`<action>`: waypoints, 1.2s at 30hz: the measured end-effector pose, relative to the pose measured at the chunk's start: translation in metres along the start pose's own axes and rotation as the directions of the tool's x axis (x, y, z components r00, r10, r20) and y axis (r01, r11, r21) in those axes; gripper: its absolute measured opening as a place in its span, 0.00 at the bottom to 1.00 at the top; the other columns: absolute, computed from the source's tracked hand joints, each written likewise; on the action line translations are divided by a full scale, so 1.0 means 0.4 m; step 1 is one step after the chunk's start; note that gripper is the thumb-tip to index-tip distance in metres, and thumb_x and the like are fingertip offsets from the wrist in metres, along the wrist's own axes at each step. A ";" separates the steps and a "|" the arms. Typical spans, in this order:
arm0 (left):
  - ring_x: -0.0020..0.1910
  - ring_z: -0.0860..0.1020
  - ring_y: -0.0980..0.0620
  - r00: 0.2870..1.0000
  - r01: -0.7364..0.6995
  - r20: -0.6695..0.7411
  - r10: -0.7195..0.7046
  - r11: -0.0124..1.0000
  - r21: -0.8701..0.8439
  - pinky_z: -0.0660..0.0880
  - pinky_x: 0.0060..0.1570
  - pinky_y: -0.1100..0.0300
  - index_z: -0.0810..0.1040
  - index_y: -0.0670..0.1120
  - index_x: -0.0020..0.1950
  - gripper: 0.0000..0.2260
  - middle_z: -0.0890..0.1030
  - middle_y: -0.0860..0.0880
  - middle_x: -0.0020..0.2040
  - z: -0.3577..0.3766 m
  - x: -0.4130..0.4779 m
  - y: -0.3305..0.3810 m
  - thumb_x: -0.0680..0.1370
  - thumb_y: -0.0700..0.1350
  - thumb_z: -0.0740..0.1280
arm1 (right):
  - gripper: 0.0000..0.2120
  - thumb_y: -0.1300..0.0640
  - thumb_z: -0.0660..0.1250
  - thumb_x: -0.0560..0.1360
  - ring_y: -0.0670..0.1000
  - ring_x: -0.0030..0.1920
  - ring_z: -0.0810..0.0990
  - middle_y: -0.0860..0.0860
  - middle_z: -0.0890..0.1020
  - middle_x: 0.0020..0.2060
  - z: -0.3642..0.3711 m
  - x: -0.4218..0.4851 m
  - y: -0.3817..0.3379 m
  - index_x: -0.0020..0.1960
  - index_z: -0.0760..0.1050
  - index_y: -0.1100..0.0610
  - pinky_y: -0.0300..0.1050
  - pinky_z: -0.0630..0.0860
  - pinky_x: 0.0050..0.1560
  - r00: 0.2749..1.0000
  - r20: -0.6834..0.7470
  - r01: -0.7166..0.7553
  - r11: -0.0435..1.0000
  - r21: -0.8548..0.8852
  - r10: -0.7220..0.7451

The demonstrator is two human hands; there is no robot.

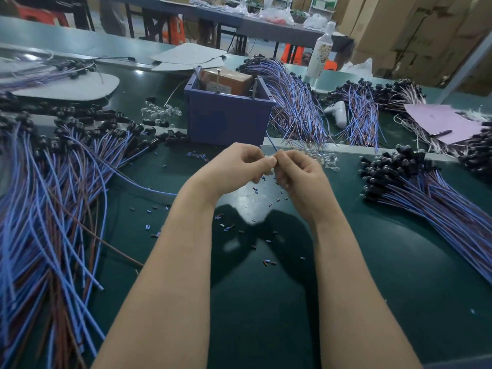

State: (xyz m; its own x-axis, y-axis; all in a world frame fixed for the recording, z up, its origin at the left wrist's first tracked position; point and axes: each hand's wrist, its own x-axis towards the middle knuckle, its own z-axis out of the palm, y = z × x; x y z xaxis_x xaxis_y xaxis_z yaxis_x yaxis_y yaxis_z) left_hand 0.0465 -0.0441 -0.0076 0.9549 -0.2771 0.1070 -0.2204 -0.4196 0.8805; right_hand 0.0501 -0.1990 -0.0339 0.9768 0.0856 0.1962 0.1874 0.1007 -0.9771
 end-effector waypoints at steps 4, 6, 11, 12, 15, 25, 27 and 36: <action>0.27 0.71 0.58 0.984 0.164 -0.112 -0.140 0.958 0.235 0.67 0.31 0.62 0.79 0.45 0.33 0.14 0.75 0.54 0.25 -0.040 -0.009 -0.025 0.76 0.50 0.67 | 0.10 0.61 0.61 0.79 0.40 0.25 0.68 0.45 0.73 0.25 -0.077 0.025 -0.032 0.40 0.72 0.58 0.31 0.65 0.26 0.959 -0.285 -0.014 1.000 0.010 0.017; 0.31 0.74 0.57 0.971 0.152 -0.200 -0.133 0.985 0.084 0.70 0.35 0.62 0.80 0.45 0.38 0.12 0.79 0.54 0.30 -0.032 -0.010 -0.024 0.77 0.51 0.66 | 0.08 0.61 0.62 0.79 0.41 0.27 0.71 0.48 0.75 0.29 -0.077 0.046 -0.029 0.40 0.72 0.56 0.32 0.68 0.29 0.927 -0.375 -0.030 0.990 -0.135 -0.023; 0.40 0.79 0.55 0.963 0.076 -0.245 -0.112 0.985 -0.154 0.76 0.49 0.57 0.78 0.45 0.56 0.07 0.83 0.52 0.40 0.009 0.009 -0.010 0.80 0.43 0.64 | 0.10 0.63 0.62 0.76 0.50 0.40 0.79 0.49 0.80 0.43 -0.025 0.077 0.016 0.50 0.79 0.53 0.42 0.75 0.44 0.965 -0.257 -0.137 0.751 -0.646 -0.046; 0.42 0.79 0.54 0.961 0.078 -0.252 -0.116 0.985 -0.156 0.76 0.53 0.56 0.78 0.45 0.57 0.08 0.83 0.50 0.41 0.013 0.010 -0.018 0.80 0.42 0.64 | 0.11 0.62 0.62 0.76 0.51 0.44 0.80 0.49 0.81 0.47 -0.027 0.077 0.017 0.52 0.80 0.52 0.41 0.75 0.47 0.974 -0.224 -0.140 0.696 -0.705 -0.031; 0.51 0.81 0.49 0.953 0.107 -0.273 -0.131 0.989 -0.098 0.74 0.61 0.51 0.78 0.44 0.58 0.09 0.83 0.47 0.46 0.030 0.012 -0.036 0.79 0.42 0.65 | 0.10 0.59 0.63 0.77 0.52 0.53 0.79 0.52 0.80 0.55 -0.037 0.072 0.016 0.54 0.80 0.52 0.45 0.74 0.56 0.980 -0.197 -0.152 0.586 -0.796 -0.015; 0.52 0.75 0.47 0.950 0.119 -0.308 -0.047 0.968 0.219 0.71 0.56 0.55 0.78 0.52 0.51 0.05 0.78 0.52 0.49 0.047 0.013 -0.037 0.77 0.44 0.67 | 0.07 0.55 0.66 0.75 0.56 0.57 0.74 0.54 0.79 0.54 -0.017 0.038 0.046 0.52 0.77 0.54 0.49 0.72 0.57 0.964 -0.261 -0.226 0.374 -0.900 -0.045; 0.44 0.74 0.50 0.953 0.087 -0.301 -0.025 0.977 0.195 0.69 0.46 0.63 0.76 0.51 0.48 0.06 0.77 0.52 0.44 0.048 0.013 -0.043 0.76 0.40 0.67 | 0.07 0.57 0.65 0.76 0.57 0.58 0.74 0.54 0.79 0.53 -0.017 0.036 0.049 0.53 0.76 0.55 0.51 0.71 0.59 0.970 -0.241 -0.214 0.366 -0.906 -0.030; 0.46 0.80 0.52 0.952 0.026 -0.306 -0.003 0.997 0.070 0.74 0.44 0.64 0.75 0.47 0.47 0.07 0.77 0.57 0.40 0.056 0.009 -0.073 0.74 0.36 0.67 | 0.06 0.64 0.61 0.78 0.49 0.42 0.82 0.50 0.79 0.44 0.022 0.012 -0.004 0.46 0.72 0.54 0.43 0.79 0.49 0.985 -0.155 -0.006 0.865 -0.502 -0.082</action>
State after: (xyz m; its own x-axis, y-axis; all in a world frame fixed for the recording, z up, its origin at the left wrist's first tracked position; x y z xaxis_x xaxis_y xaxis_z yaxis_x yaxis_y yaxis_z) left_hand 0.0520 -0.0522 -0.0431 0.9707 0.0021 0.2402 -0.2090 -0.4859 0.8487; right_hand 0.0537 -0.1900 -0.0307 0.9623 -0.0773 0.2609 0.2077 -0.4106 -0.8878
